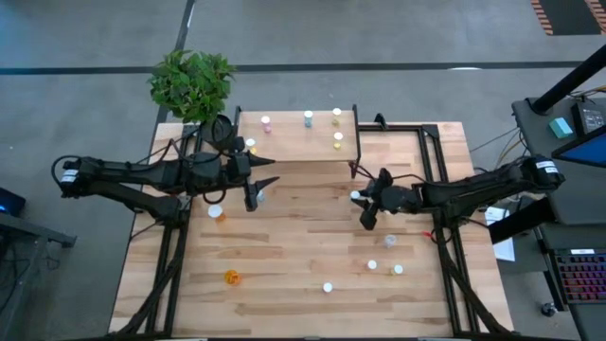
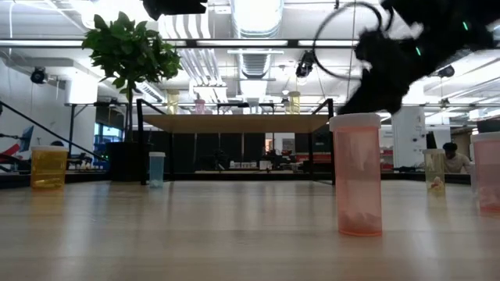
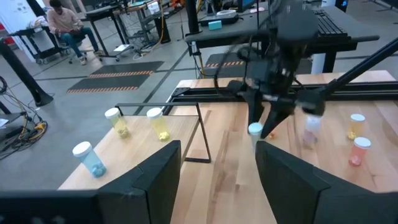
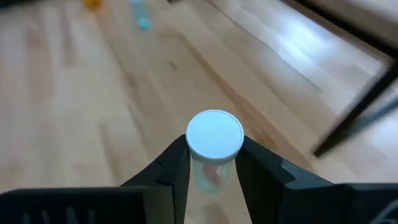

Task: Pick and place medicine bottles onto shelf by color
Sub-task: Put the blue pill bottle on the shelf

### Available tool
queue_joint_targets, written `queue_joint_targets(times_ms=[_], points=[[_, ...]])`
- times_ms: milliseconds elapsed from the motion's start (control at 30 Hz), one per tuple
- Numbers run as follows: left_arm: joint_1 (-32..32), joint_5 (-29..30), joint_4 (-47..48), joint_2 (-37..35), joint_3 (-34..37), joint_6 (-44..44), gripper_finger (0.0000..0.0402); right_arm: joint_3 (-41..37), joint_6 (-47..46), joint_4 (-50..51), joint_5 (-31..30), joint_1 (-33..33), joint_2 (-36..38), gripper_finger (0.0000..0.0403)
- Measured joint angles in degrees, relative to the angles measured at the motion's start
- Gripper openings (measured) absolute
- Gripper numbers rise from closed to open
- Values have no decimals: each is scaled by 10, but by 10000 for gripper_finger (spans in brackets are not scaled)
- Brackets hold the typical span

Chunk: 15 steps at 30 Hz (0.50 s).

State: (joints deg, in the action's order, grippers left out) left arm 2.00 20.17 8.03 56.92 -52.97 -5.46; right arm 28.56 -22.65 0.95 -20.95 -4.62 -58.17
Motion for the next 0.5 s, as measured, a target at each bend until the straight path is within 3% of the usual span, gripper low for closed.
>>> queue_joint_targets(times_ms=[233,500], points=[[0,13,-19,-22,20,-25,192,153,-3,52,29,1,-32,104],[0,14,-80,-61,57,-52,192,321,42,57,29,32,-131,102]])
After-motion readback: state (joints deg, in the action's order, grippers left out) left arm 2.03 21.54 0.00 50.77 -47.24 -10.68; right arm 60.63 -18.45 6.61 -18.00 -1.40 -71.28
